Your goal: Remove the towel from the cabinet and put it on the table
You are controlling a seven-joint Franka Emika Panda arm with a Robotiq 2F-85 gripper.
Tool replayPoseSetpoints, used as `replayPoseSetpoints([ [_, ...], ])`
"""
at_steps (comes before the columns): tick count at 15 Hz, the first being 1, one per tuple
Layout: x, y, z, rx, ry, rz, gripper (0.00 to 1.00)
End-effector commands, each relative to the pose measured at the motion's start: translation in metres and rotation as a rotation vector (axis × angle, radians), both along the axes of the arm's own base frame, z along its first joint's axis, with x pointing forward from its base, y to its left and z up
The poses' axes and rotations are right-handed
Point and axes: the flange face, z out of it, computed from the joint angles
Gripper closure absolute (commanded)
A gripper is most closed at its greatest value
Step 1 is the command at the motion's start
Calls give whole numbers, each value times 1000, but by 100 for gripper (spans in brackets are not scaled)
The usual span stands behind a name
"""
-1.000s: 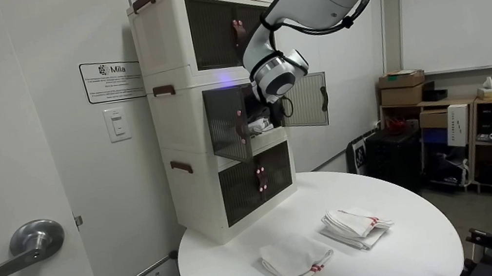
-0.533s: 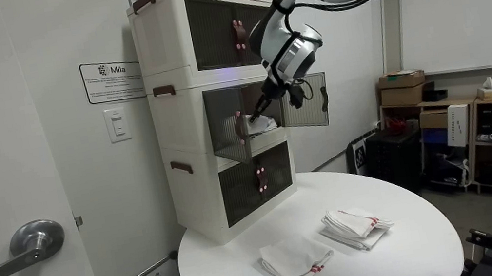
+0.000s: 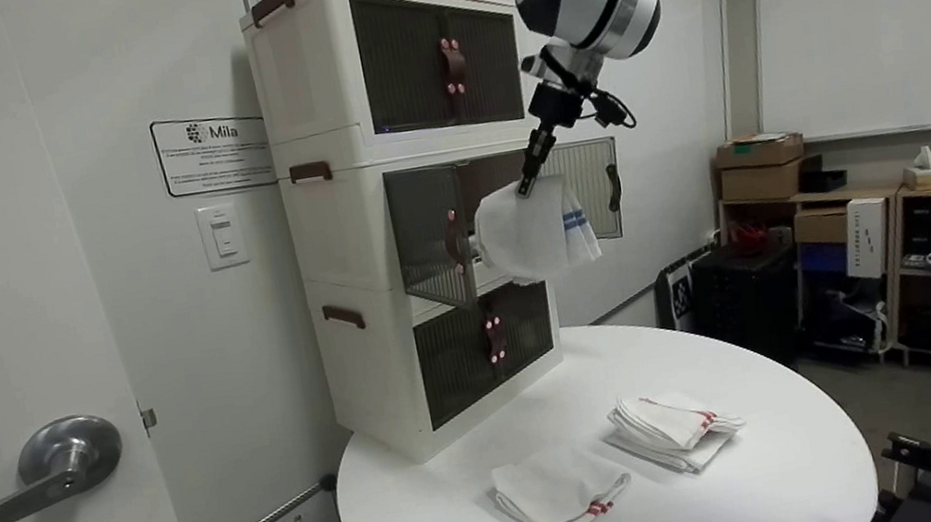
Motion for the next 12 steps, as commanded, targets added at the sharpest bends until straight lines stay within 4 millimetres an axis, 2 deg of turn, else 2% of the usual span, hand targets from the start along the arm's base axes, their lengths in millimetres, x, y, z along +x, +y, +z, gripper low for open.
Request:
replayPoseSetpoints([
  [1,-51,-9,46,16,51,-28,98],
  [2,-60,-12,53,20,64,-39,98],
  [4,-78,-17,54,21,94,-67,98],
  [6,-91,-20,39,12,123,-113,98],
  [9,-108,-14,5,25,175,-183,98],
  [12,-116,-14,-25,51,198,-290,98],
])
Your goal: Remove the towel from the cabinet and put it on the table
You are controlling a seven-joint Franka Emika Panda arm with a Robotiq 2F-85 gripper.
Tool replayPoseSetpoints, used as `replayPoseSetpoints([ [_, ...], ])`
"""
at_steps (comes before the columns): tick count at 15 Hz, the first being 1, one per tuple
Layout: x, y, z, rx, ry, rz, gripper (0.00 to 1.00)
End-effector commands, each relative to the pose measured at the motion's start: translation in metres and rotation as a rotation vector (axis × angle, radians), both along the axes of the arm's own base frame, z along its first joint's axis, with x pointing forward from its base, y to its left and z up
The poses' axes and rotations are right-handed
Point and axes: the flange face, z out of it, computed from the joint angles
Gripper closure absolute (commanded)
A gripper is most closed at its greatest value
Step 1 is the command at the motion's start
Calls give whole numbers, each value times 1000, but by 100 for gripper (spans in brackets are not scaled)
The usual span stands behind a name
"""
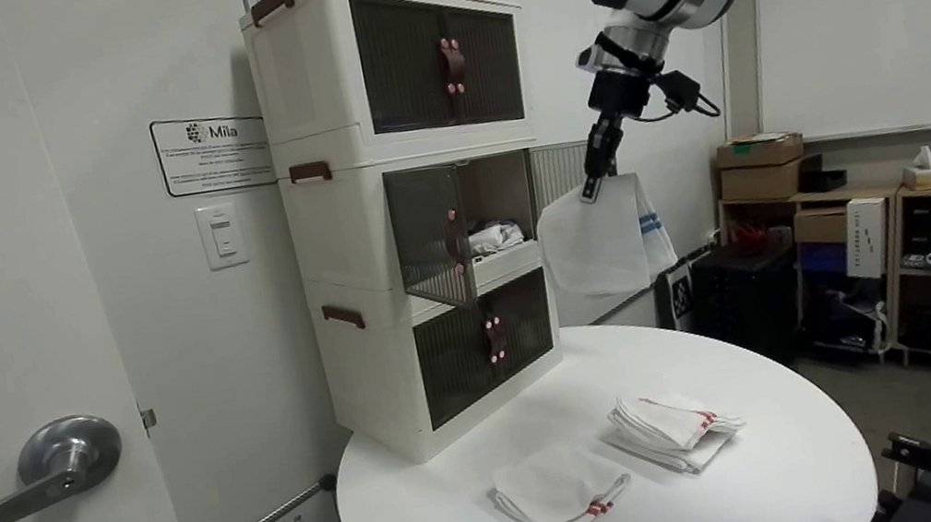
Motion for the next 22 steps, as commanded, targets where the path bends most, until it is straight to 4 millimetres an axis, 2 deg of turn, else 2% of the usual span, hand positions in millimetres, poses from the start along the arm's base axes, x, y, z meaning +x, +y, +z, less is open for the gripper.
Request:
replayPoseSetpoints([
  [1,-17,2,-27,-9,1,-147,98],
  [5,-28,-2,-66,-106,-40,-322,98],
  [9,-39,-4,-110,-225,-5,-429,98],
  [11,-41,-4,-126,-282,30,-469,98],
  [14,-39,-2,-140,-358,56,-519,98],
  [18,-34,-2,-146,-418,62,-572,98],
  [22,-34,-17,-154,-494,86,-627,98],
])
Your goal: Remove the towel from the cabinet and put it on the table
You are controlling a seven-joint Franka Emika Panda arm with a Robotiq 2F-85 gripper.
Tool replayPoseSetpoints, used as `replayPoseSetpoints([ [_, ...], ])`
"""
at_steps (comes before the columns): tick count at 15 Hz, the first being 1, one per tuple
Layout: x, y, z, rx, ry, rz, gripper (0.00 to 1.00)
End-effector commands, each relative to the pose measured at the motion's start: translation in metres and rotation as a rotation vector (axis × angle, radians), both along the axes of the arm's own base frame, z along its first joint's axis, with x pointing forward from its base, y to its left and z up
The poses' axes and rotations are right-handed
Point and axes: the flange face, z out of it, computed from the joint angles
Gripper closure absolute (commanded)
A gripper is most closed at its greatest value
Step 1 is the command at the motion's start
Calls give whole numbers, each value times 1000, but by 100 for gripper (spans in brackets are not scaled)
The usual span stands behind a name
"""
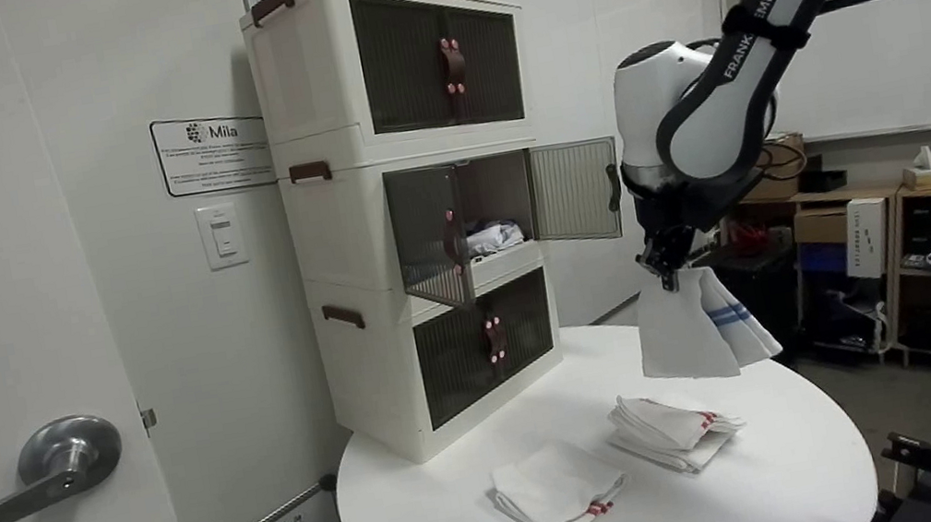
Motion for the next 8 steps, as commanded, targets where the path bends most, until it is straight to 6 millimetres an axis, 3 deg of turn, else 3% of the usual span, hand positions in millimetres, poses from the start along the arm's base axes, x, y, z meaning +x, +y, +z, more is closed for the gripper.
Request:
replayPoseSetpoints([
  [1,4,-18,-5,-68,28,-61,98],
  [8,13,-54,-15,-144,52,-135,98],
])
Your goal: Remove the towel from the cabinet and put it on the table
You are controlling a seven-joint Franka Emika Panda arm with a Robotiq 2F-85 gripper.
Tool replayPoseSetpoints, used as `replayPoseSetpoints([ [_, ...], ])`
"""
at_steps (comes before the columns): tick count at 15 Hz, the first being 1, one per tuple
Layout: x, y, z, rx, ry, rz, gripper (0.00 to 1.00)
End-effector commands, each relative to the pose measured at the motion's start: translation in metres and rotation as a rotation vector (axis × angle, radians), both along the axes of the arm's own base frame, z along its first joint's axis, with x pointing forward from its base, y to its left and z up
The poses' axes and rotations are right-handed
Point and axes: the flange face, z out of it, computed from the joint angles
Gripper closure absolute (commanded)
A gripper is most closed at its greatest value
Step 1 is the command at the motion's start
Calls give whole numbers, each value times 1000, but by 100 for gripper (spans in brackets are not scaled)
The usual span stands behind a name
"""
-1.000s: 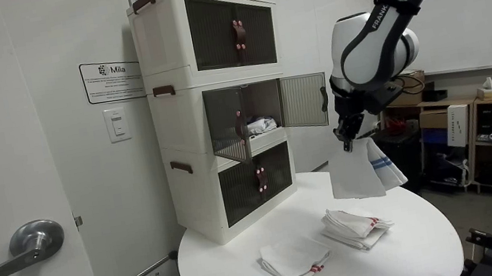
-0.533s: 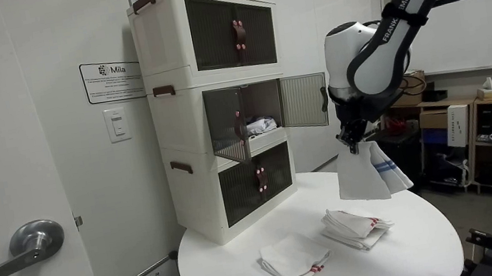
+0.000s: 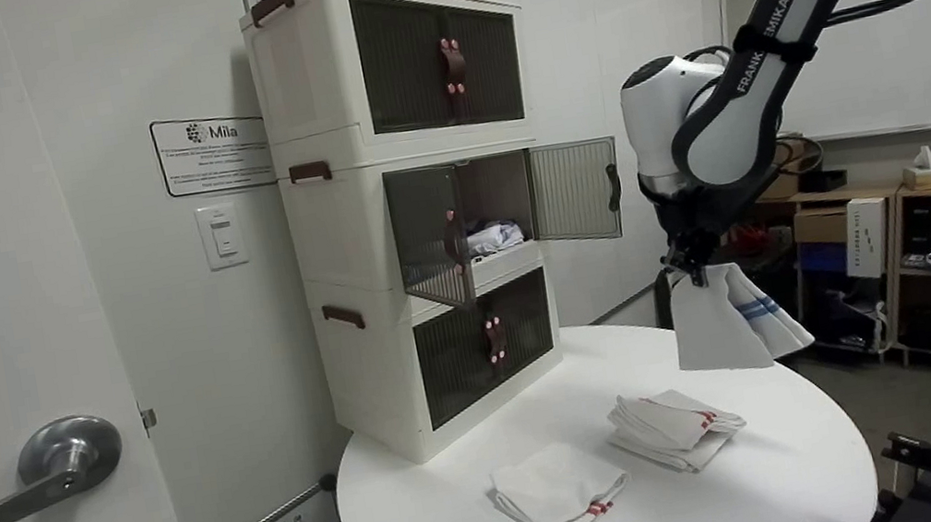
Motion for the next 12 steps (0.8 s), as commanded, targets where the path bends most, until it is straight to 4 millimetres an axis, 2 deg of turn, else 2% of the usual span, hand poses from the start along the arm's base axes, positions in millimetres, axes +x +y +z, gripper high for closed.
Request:
replayPoseSetpoints([
  [1,15,-14,-6,-58,9,-35,98],
  [4,21,-22,-17,-94,36,-50,98],
  [8,26,-30,-43,-120,94,-38,98],
  [12,44,-24,-66,-157,119,15,98],
])
